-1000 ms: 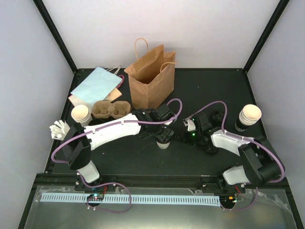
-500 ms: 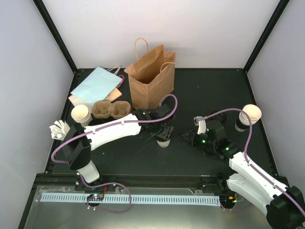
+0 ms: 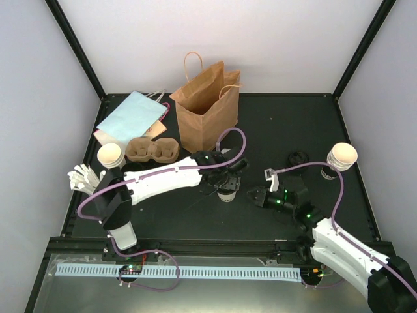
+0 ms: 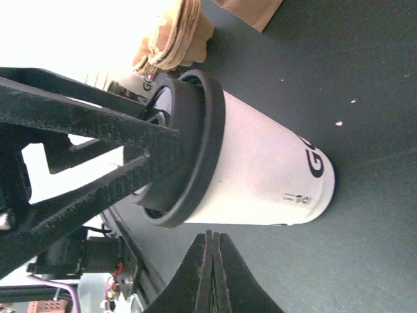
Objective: Pack the takeout coffee
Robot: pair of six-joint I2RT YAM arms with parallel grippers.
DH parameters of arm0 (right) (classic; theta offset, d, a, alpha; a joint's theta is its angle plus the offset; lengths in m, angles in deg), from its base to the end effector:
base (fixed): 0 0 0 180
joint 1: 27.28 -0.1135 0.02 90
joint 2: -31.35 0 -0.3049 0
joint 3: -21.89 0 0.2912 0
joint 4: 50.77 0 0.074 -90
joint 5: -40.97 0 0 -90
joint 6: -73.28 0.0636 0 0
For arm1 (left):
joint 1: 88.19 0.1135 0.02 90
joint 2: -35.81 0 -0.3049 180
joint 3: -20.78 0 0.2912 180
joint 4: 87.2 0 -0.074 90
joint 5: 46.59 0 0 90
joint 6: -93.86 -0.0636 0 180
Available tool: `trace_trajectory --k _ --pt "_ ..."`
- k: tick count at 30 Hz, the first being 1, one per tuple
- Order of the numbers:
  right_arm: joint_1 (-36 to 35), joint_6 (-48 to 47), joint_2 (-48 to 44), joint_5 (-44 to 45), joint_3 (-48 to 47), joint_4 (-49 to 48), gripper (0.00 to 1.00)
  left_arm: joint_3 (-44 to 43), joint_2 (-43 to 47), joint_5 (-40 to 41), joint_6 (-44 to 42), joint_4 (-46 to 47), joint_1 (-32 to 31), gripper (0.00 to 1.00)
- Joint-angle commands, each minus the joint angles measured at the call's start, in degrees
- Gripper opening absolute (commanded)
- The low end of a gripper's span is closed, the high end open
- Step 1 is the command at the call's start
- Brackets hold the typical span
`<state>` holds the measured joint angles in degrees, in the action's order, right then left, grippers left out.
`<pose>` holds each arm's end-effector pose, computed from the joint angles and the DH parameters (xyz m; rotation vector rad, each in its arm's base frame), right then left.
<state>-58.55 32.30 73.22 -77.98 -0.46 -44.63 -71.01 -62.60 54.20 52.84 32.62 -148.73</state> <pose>0.1415 0.1220 0.1636 -0.0137 2.2518 1.3400 0.2108 -0.3491 0.2561 0.2231 2.7312 -0.3100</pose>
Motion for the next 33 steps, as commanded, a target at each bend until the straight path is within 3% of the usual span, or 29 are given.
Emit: trace_trajectory --k 1,16,33 --pt "-0.5 7.3 -0.3 -0.7 1.8 -9.4 0.01 -2.7 -2.6 0.1 7.4 -4.5 -1.3 0.76" --pt "-2.0 13.7 3.8 1.2 4.2 -18.5 0.01 -3.2 -2.9 0.8 14.8 -4.6 -2.4 0.74" --pt "-6.2 15.0 9.3 4.8 1.4 -22.4 0.01 -3.6 -3.6 -0.1 14.6 -4.6 -2.7 0.73"
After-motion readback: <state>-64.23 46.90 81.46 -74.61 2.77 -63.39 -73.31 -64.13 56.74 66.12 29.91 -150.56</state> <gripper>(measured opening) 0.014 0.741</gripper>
